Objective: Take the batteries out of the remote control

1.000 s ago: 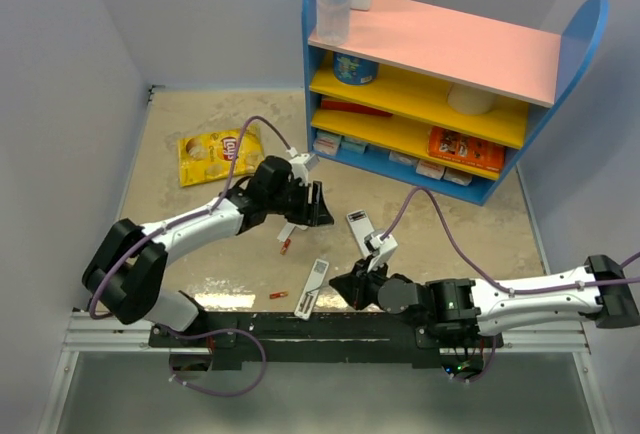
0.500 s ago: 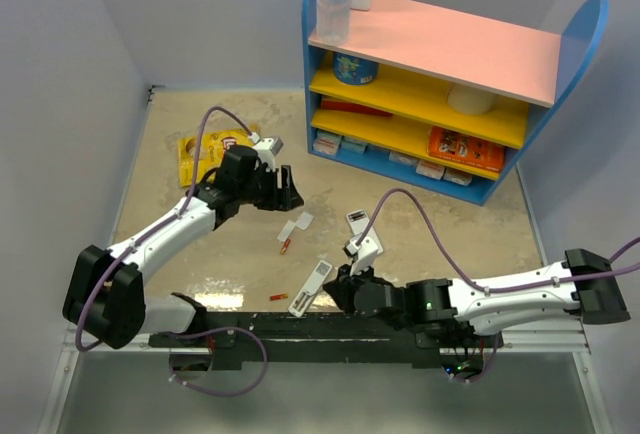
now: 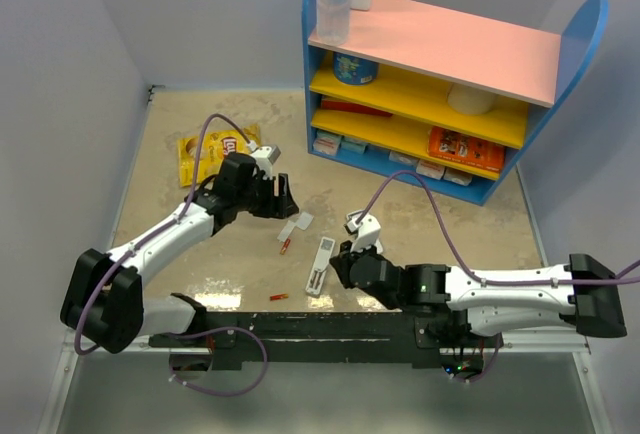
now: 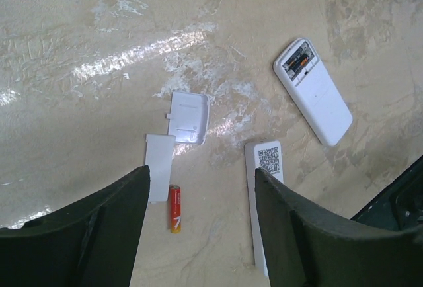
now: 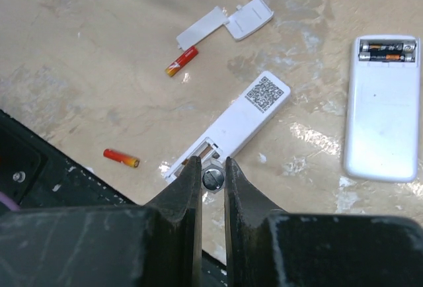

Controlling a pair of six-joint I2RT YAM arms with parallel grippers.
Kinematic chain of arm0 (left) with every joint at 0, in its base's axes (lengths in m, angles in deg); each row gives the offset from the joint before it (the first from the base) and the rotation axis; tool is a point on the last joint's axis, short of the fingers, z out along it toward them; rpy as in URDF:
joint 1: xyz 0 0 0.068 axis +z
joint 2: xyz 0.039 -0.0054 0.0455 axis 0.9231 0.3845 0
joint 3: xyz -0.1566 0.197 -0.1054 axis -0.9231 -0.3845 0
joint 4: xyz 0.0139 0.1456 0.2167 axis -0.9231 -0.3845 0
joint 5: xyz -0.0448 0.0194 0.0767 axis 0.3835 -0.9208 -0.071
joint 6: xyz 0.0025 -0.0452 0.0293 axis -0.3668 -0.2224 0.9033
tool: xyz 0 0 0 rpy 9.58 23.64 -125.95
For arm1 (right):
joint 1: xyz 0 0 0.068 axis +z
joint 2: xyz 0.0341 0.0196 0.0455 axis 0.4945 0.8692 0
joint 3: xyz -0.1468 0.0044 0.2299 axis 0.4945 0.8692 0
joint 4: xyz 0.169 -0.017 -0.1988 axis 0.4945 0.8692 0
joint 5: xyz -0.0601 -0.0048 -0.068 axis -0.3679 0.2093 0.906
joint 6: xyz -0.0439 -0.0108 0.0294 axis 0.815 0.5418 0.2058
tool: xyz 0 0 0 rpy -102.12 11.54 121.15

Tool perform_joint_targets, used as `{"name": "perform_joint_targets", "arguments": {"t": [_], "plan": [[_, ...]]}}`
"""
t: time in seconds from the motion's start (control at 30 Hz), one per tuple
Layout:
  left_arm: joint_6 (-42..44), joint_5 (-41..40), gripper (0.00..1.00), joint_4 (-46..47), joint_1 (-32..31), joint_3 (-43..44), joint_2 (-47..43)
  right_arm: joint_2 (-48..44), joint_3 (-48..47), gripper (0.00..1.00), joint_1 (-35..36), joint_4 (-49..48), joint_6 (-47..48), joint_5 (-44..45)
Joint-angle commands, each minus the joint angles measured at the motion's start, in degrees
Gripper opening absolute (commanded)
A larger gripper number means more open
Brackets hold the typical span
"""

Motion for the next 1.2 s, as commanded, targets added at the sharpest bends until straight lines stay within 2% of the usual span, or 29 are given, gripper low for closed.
{"name": "perform_joint_targets", "arguments": {"t": [0.0,0.2,0.4,0.63,0.8,1.0,1.17], "plan": [[0.96,0.29,0.69,2.2,0.4,-1.37,-1.55,-0.2,-1.48,0.0,-3.05,-3.4,6.49,0.24],[-0.1,0.03,0.69,4.49,0.4,-3.39,-3.48,0.42,-3.59,0.0,-8.76,-4.02,9.82,-3.79],[0.52,0.29,0.7,4.49,0.4,-3.66,-4.37,-3.09,-7.99,0.0,-9.29,2.03,10.63,-6.26],[0.34,2.48,0.7,7.12,0.49,-5.59,-4.81,-6.44,-10.62,0.0,-14.73,6.35,13.61,-3.56],[0.17,5.73,0.7,9.32,0.31,-7.7,-4.98,-4.42,-11.59,0.0,-22.28,6.1,17.74,2.08],[-1.41,3.9,0.7,14.4,-4.25,-12.1,-5.42,2.61,-13.35,0.0,-30.99,7.06,20.47,0.95],[-1.24,2.22,0.7,15.21,-7.42,-10.34,-1.82,4.11,-11.86,0.0,-33.46,4.43,22.31,-1.87]]}}
